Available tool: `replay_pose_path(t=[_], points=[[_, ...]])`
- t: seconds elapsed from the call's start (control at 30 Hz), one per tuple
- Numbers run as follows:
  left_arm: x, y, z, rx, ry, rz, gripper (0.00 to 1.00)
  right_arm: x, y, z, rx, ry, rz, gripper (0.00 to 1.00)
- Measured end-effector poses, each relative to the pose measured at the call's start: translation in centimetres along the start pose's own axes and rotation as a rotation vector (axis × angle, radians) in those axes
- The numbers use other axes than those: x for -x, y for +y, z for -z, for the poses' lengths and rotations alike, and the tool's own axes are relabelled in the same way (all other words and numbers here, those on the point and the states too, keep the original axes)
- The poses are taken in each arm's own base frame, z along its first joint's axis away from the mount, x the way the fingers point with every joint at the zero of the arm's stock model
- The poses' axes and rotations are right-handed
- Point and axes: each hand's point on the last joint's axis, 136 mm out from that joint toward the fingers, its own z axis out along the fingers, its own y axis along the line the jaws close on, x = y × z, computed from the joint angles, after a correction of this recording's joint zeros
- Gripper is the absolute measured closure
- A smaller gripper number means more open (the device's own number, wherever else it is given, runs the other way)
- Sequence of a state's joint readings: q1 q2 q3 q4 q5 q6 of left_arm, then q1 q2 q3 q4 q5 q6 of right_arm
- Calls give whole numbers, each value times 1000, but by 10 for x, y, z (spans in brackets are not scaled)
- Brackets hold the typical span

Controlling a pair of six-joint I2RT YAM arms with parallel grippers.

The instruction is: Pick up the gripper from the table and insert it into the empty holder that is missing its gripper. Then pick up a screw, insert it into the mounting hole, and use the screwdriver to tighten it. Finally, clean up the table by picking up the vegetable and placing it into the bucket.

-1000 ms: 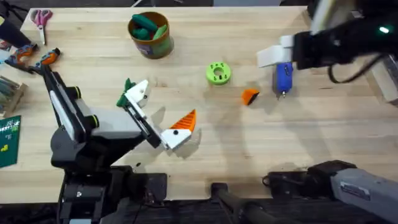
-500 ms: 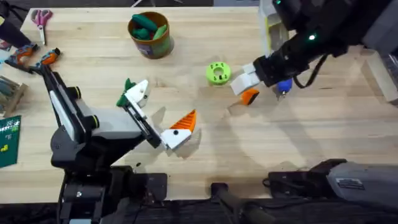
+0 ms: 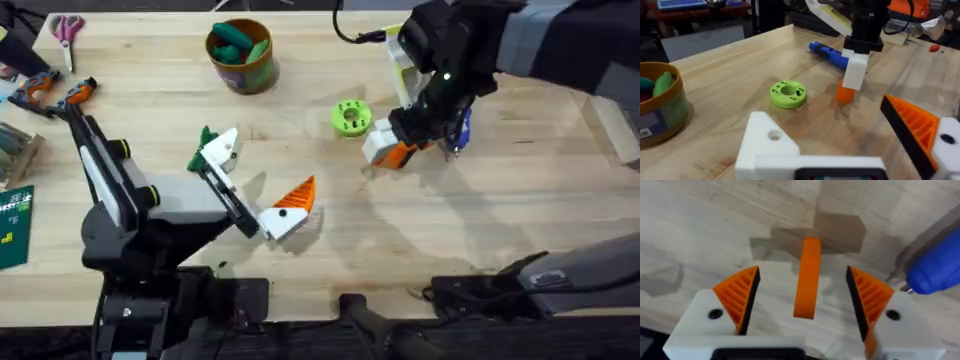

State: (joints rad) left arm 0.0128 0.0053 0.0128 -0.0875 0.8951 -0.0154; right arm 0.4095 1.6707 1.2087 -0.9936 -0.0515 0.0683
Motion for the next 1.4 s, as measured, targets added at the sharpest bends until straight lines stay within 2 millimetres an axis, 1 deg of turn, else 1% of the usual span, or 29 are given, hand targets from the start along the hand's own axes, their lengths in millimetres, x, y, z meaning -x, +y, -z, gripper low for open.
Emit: replay_pose_path(t=[0.1, 0.2, 0.27, 0.37, 0.5, 0.57, 0.63, 0.77, 0.87, 0.93, 1.0, 1.1, 1.27, 1.33, 1.4], points=[[0, 0, 0, 0, 0, 0, 14, -2, -3, -1, -20, -2, -35, 11], [0, 0, 0, 0, 0, 0, 14, -9, -4, -4, -33, 8, -53, 11], [0, 0, 0, 0, 0, 0, 14, -13, -3, -7, -35, 2, -63, 12], [0, 0, 0, 0, 0, 0, 14, -13, 1, -8, -30, -41, -67, 10], [0, 0, 0, 0, 0, 0, 14, -9, 5, -2, -23, -90, -72, 10], [0, 0, 0, 0, 0, 0, 14, -6, 0, -1, -50, -107, -77, 10], [0, 0, 0, 0, 0, 0, 14, -6, -1, -1, -57, -109, -77, 10], [0, 0, 0, 0, 0, 0, 14, -8, -2, 10, -61, -134, -75, 10], [0, 0, 0, 0, 0, 0, 14, -9, -2, 13, -60, -143, -72, 19], [0, 0, 0, 0, 0, 0, 13, -10, -2, 13, -63, -138, -71, 49], [0, 0, 0, 0, 0, 0, 14, -11, -2, 13, -65, -133, -71, 123], [0, 0, 0, 0, 0, 0, 14, -12, -2, 13, -65, -129, -72, 194], [0, 0, 0, 0, 0, 0, 14, -12, -2, 13, -65, -130, -68, 223], [0, 0, 0, 0, 0, 0, 14, -12, -3, 12, -66, -129, -68, 253], [0, 0, 0, 0, 0, 0, 14, -12, -3, 10, -68, -120, -61, 427]])
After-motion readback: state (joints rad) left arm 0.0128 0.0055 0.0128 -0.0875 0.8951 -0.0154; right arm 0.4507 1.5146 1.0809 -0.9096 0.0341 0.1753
